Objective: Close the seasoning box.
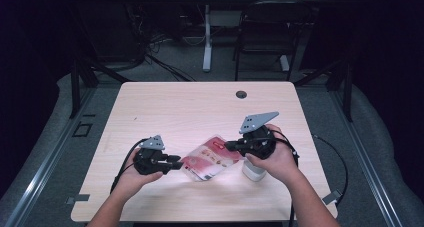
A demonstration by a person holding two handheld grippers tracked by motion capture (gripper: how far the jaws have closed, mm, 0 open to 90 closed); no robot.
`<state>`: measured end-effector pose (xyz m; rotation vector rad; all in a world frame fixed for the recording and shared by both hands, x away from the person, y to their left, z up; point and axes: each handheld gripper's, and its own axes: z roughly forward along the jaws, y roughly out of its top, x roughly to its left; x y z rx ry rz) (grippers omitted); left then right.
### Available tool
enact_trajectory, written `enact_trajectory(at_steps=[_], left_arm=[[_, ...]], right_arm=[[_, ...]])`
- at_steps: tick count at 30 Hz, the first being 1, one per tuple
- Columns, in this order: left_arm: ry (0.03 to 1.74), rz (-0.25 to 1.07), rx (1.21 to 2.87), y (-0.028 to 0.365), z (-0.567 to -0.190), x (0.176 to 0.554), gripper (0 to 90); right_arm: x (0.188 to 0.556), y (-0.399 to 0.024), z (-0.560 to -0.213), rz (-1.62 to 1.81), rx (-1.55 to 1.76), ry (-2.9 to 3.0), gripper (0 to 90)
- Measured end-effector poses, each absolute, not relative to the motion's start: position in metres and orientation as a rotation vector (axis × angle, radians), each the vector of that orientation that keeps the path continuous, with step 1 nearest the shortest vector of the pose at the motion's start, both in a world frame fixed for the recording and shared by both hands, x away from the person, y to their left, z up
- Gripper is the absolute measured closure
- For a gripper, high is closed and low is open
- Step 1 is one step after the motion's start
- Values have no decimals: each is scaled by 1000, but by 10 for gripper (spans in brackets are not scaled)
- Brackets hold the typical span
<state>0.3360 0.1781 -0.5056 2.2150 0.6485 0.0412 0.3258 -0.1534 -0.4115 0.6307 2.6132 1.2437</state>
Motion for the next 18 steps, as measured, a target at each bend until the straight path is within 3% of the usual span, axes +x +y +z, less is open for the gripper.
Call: enact_trajectory(at_steps=[3,18], left_arm=[[644,64,2226,177,-506,336,822],[652,37,2247,175,-515,337,854]], right_arm=[[325,-152,-410,1241,620,2616,900],[329,-144,-409,1299,636,2614,894]])
